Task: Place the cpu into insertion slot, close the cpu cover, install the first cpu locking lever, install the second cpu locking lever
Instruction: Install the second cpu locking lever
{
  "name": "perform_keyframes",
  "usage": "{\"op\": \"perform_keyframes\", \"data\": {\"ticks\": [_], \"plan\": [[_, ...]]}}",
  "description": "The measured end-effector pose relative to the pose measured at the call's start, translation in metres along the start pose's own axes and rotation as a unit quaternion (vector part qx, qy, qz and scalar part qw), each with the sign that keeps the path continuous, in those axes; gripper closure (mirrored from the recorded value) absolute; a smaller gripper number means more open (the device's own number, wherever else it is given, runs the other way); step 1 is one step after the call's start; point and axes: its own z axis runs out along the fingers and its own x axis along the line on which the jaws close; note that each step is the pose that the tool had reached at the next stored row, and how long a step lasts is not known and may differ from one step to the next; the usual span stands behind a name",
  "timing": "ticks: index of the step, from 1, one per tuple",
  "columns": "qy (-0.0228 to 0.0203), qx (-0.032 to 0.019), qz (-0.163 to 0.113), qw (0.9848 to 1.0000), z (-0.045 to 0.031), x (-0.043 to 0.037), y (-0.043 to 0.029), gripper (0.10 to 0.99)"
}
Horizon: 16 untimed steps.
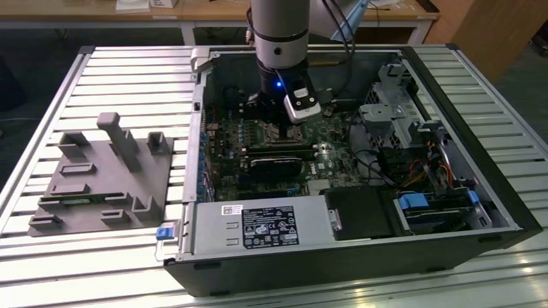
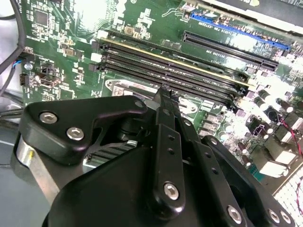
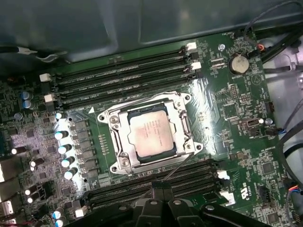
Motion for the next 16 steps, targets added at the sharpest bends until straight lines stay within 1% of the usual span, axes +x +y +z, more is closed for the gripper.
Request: {"op": "perform_keyframes", "data": {"ticks": [2,9,14,16], "plan": [[0.0000,-0.0002,-0.001,1.0000,0.0010,0.0004,-0.0005,0.980],[0.0000,-0.0002,-0.001,1.0000,0.0011,0.0007,-0.0006,0.980],[-0.0001,-0.0008,-0.001,1.0000,0.0015,0.0109,-0.0036,0.980],[0.0002,-0.0025,-0.001,1.0000,0.0025,0.0151,-0.0051,0.980]]}}
